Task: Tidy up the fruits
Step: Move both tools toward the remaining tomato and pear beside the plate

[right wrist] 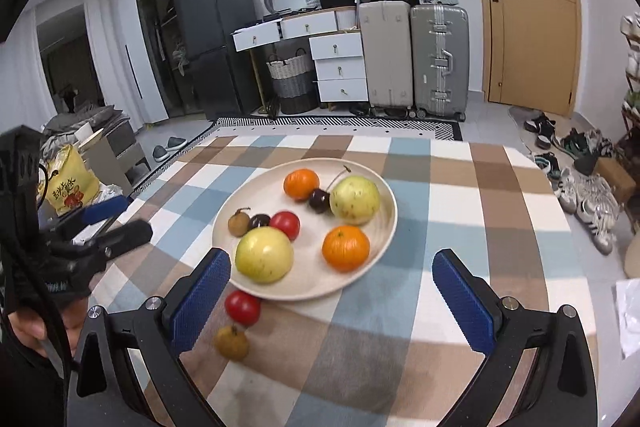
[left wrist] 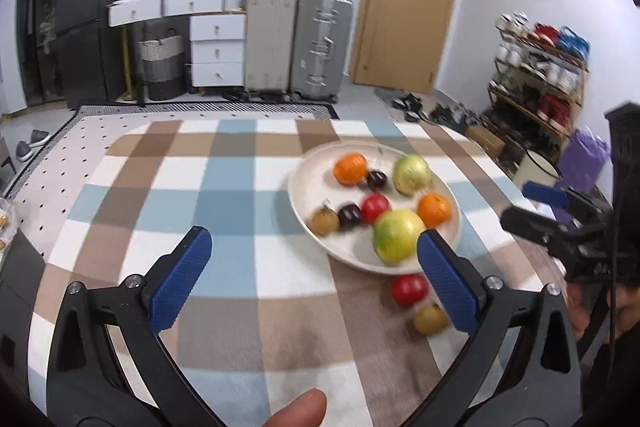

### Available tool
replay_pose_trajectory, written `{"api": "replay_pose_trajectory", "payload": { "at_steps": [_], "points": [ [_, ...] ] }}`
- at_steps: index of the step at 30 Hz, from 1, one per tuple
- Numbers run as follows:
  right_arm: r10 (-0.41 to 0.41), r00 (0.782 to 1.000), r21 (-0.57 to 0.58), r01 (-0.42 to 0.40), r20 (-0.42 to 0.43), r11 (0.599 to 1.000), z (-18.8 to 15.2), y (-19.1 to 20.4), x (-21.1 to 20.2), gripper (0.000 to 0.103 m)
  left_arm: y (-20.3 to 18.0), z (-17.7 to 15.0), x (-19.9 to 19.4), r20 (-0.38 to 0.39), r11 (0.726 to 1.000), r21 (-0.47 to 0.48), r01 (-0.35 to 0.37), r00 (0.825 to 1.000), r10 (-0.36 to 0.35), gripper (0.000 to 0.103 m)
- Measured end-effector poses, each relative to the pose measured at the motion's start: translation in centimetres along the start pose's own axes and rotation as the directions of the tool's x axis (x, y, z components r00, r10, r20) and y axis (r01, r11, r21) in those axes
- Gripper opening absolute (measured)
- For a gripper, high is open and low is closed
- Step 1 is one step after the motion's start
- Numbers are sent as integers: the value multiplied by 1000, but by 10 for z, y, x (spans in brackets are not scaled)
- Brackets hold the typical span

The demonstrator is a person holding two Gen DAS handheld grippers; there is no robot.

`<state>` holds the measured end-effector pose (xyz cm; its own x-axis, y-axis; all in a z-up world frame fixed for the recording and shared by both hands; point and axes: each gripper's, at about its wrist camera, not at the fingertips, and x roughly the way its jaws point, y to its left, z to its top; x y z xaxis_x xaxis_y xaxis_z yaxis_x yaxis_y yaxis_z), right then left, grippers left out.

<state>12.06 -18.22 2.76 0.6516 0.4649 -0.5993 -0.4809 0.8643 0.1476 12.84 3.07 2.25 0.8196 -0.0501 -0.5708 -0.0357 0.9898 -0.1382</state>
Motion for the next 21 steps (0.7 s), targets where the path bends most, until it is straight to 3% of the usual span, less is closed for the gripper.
{"api": "replay_pose_trajectory", "payload": {
  "at_steps": [10,21],
  "points": [
    [-26,1000,-25,26,-13,999,-23,2,3,103,-21,-27,2,-30,998,58,-1,1000,3,102],
    [19,997,-59,-24,-80,998,-38,21,19,103,-30,-35,14,-42,995,97,-21,999,26,102]
  ]
}}
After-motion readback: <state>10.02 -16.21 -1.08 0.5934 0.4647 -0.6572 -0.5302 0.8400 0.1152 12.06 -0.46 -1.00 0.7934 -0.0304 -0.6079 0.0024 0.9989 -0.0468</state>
